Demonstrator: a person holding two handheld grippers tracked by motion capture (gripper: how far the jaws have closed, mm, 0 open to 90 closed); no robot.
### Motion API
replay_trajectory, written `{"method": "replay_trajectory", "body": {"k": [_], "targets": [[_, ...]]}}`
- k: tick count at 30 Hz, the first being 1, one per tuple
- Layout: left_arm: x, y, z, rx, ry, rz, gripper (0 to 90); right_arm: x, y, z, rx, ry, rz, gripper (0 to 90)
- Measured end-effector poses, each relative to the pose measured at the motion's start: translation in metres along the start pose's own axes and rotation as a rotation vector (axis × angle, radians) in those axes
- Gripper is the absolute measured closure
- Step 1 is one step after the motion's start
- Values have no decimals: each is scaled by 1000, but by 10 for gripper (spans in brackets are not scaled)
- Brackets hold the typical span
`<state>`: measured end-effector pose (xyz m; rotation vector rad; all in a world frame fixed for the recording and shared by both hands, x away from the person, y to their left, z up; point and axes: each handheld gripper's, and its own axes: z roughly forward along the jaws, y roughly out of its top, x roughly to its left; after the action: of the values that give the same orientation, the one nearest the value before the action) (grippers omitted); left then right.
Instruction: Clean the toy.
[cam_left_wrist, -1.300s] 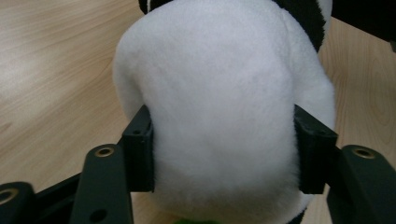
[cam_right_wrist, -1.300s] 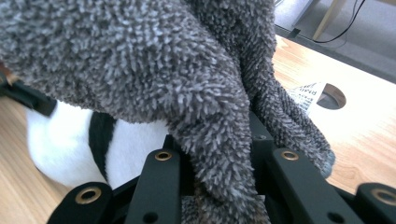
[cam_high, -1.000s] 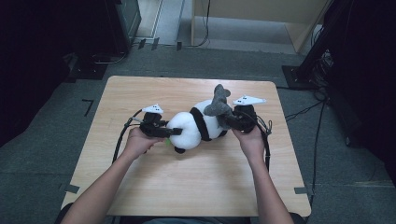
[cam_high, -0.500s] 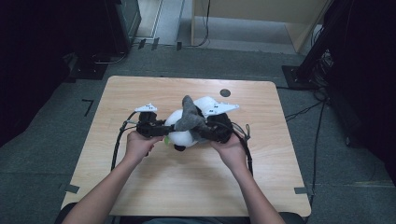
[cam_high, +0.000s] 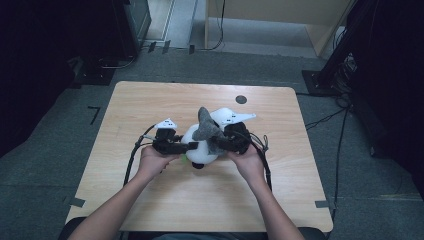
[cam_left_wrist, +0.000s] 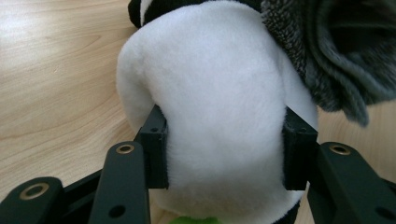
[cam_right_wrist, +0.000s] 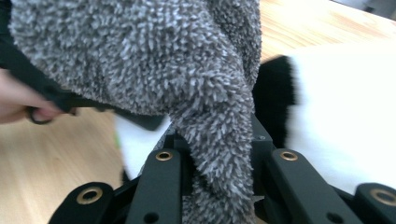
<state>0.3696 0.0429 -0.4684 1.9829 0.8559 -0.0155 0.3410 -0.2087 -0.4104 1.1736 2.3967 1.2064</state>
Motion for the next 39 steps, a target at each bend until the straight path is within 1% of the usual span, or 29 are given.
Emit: {"method": "replay_trajectory", "body": {"k": [2, 3, 5, 6, 7, 9, 10, 11, 12, 13, 14, 16, 17, 18, 20, 22, 23, 24, 25, 26, 28, 29, 30, 32, 34, 37, 39], "targets": [[-1, -1, 1, 3, 7, 12, 469, -2, -2, 4, 18, 12, 3, 745], [0, -1, 0, 4, 7, 8, 469, -2, -3, 6, 18, 10, 2, 746], [1, 0, 0, -1, 5, -17, 489, 3, -3, 8, 17, 12, -9, 751], [1, 1, -1, -11, -1, -36, 504, 7, -3, 8, 26, 25, -10, 754], [1, 2, -1, -18, -4, -50, 518, 11, -2, 10, 29, 44, -31, 755], [0, 3, -4, -36, 0, -53, 541, 22, -2, 12, 44, 38, -69, 755], [0, 4, -5, -50, -6, -61, 552, 28, -2, 13, 44, 42, -92, 755], [0, 6, -9, -75, -10, -75, 555, 33, -1, 12, 39, 47, -107, 756], [1, 8, -12, -95, -16, -90, 559, 39, 1, 10, 23, 64, -120, 756], [1, 9, -14, -107, -21, -100, 560, 44, 1, 10, 14, 81, -123, 756], [1, 10, -16, -124, -26, -107, 560, 49, 1, 10, 10, 86, -128, 756], [1, 12, -21, -148, -23, -116, 563, 60, -2, 15, 9, 102, -152, 760], [2, 12, -23, -155, -24, -129, 564, 65, -4, 19, 7, 114, -162, 762], [4, 13, -25, -164, -26, -146, 564, 68, -7, 23, 12, 128, -162, 765], [8, 13, -28, -192, -39, -174, 563, 73, -12, 34, 59, 147, -181, 767], [11, 14, -31, -232, -73, -214, 563, 78, -20, 47, 126, 141, -200, 767], [12, 16, -34, -251, -98, -235, 563, 80, -24, 54, 147, 126, -208, 767], [12, 16, -36, -258, -109, -239, 562, 79, -29, 62, 163, 92, -212, 767], [10, 17, -39, -264, -106, -231, 561, 77, -33, 67, 163, 70, -209, 767], [8, 18, -40, -261, -88, -207, 559, 71, -37, 71, 141, 45, -188, 768], [7, 18, -41, -247, -59, -184, 558, 58, -40, 70, 92, 49, -118, 768], [8, 18, -41, -245, -61, -194, 558, 51, -40, 67, 64, 57, -75, 768], [11, 17, -41, -249, -65, -203, 557, 45, -39, 64, 46, 66, -43, 767], [14, 16, -41, -259, -64, -214, 556, 38, -39, 59, 46, 69, -22, 767], [15, 16, -41, -263, -52, -214, 555, 32, -39, 56, 37, 54, -13, 767], [18, 16, -44, -271, -42, -219, 554, 20, -39, 52, 37, 24, 15, 767], [20, 16, -46, -276, -32, -217, 554, 12, -39, 47, 33, -7, 34, 767]]}}
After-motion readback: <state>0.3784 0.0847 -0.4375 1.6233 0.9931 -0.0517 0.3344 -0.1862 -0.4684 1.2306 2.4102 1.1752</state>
